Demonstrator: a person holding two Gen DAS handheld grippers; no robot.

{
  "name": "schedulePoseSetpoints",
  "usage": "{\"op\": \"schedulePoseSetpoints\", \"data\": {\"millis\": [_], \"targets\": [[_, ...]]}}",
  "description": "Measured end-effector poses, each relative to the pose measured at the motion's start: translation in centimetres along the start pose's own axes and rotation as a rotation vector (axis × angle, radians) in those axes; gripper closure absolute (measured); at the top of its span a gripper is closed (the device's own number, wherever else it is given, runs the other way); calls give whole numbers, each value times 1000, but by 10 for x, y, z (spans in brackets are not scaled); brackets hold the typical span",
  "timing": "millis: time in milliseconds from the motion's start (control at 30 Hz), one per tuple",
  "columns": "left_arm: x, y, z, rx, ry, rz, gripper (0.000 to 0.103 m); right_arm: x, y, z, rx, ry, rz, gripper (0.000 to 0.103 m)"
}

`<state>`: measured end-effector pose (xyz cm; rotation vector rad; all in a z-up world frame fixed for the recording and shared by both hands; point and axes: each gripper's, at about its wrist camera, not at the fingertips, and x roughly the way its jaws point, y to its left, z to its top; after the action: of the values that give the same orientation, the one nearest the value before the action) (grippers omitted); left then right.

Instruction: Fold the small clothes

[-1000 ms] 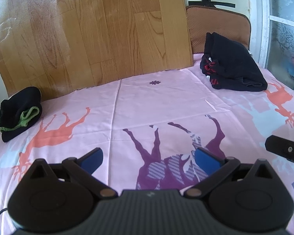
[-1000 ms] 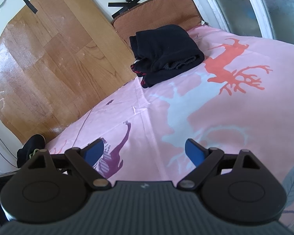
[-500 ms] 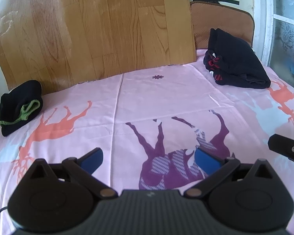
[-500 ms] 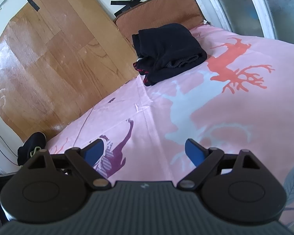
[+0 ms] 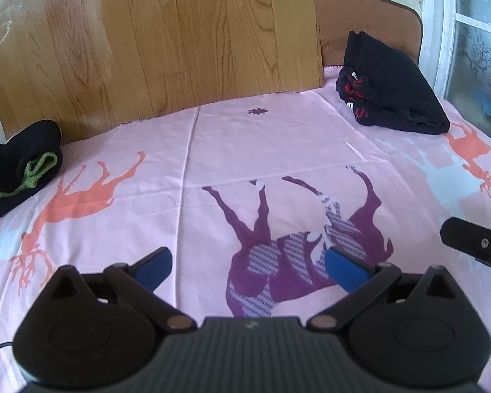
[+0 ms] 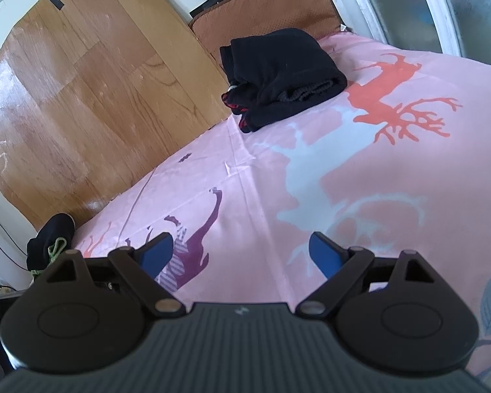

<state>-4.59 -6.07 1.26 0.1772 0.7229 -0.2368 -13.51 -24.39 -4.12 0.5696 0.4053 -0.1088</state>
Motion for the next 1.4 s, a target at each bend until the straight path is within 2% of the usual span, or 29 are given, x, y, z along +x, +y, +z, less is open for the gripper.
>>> {"op": "schedulePoseSetpoints", "data": {"millis": [700, 1400], "targets": [[12, 0, -4, 10, 43, -5, 0, 4, -1, -2, 0, 13, -6, 11], [15, 3, -4, 2, 46, 4, 0, 5, -1, -2, -3, 10, -10, 11]]}}
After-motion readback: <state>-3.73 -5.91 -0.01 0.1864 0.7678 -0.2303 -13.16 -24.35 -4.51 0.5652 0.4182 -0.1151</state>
